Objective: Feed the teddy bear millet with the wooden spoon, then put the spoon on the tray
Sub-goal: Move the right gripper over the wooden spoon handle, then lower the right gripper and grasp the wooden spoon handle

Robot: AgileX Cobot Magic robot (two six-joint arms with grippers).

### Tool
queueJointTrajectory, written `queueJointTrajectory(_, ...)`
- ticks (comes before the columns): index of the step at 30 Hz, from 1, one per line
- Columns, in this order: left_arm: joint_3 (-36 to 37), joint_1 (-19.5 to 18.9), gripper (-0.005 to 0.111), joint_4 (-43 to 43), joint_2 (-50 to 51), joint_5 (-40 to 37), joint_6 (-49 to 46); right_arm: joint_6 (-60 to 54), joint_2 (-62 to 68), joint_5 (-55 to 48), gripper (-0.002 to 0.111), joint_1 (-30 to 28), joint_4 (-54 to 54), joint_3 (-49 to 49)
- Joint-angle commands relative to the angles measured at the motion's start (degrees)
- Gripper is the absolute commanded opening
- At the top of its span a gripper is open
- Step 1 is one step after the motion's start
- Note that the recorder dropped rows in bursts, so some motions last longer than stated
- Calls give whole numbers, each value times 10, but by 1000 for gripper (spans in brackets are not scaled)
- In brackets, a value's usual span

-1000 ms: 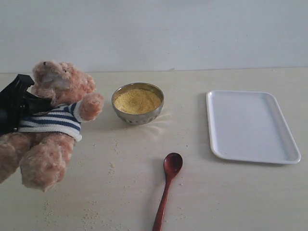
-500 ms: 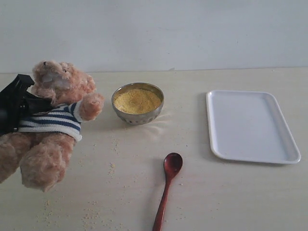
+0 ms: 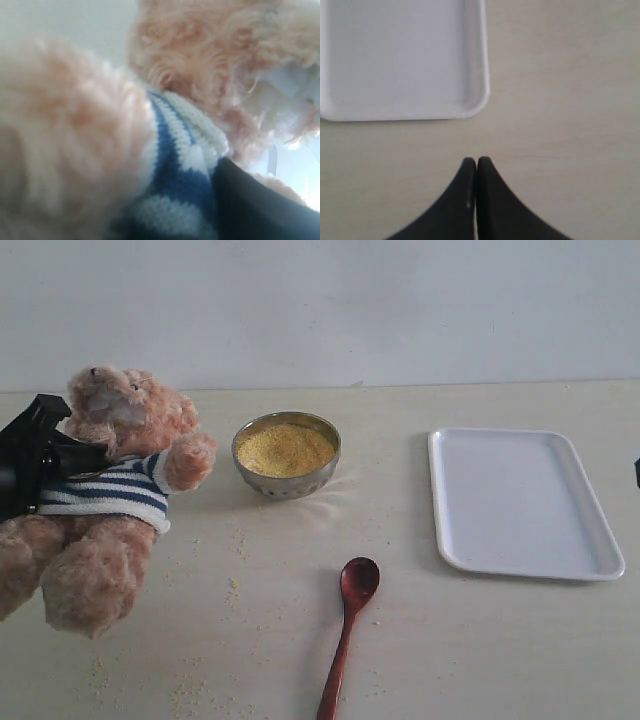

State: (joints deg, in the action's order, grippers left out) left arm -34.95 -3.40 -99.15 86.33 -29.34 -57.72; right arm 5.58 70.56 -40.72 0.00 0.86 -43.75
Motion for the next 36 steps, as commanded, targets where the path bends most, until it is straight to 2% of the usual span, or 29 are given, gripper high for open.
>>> queueJointTrajectory(1, -4, 0, 5, -8, -2, -14, 3, -32, -68, 75, 0, 28, 76, 66)
queueJointTrajectory(5, -4, 0, 5, -8, -2, -14, 3, 58, -154, 230, 0, 121, 76, 182)
queueJointTrajectory(8, -4, 0, 5, -8, -2, -14, 3, 132, -180, 354, 0, 224, 76, 260)
queueJointTrajectory(12, -4, 0, 5, -8, -2, -14, 3, 154, -140, 468, 0, 333, 85, 289)
queueJointTrajectory(15, -4, 0, 5, -8, -2, -14, 3, 131, -69, 529, 0, 377, 114, 265)
queueJointTrajectory(19, -4, 0, 5, -8, -2, -14, 3, 70, 64, 551, 0, 424, 125, 194)
queueJointTrajectory(23, -4, 0, 5, -8, -2, -14, 3, 61, 164, 547, 0, 460, 140, 144)
queueJointTrajectory(28, -4, 0, 5, -8, -2, -11, 2, 61, 204, 541, 0, 469, 195, 133)
queueJointTrajectory(32, -4, 0, 5, -8, -2, -6, 2, 58, 204, 519, 1, 469, 198, 133)
queueJointTrajectory(34, -4, 0, 5, -8, -2, -6, 2, 58, 205, 514, 6, 469, 195, 133)
queueJointTrajectory(36, -4, 0, 5, -8, -2, -6, 2, 58, 209, 516, 19, 470, 180, 133)
